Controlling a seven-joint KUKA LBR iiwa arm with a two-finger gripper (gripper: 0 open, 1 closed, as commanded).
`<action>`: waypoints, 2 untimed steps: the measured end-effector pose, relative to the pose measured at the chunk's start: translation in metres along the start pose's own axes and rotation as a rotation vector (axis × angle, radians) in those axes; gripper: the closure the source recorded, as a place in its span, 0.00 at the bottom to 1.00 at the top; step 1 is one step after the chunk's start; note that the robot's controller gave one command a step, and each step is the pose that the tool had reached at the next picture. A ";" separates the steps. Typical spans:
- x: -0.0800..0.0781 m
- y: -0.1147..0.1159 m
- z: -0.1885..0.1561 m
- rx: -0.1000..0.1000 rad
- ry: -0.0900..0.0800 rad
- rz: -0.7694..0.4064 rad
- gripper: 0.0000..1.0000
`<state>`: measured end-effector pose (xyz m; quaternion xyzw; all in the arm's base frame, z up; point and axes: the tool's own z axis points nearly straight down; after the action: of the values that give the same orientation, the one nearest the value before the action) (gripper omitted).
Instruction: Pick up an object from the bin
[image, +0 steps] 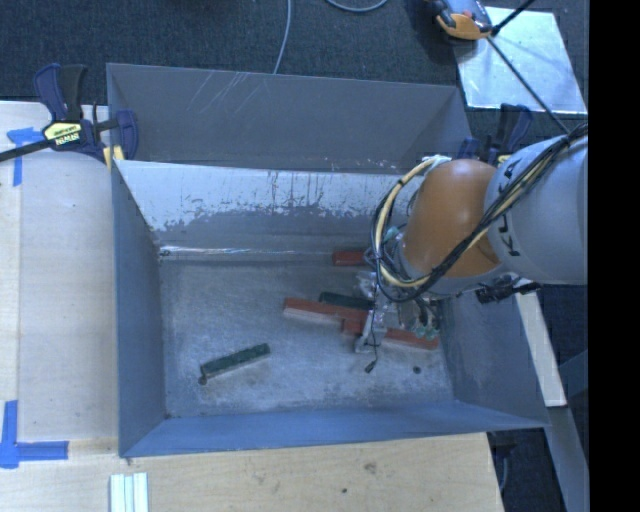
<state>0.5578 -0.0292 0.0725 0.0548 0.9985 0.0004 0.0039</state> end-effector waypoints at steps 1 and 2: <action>0.000 0.000 0.000 0.000 0.000 0.000 1.00; 0.011 -0.001 0.000 0.000 -0.003 0.046 1.00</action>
Offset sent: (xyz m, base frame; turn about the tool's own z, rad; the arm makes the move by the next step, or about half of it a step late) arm -0.0288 0.0024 -0.0025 0.1056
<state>0.5470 -0.0286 0.0725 0.0780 0.9969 0.0004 0.0052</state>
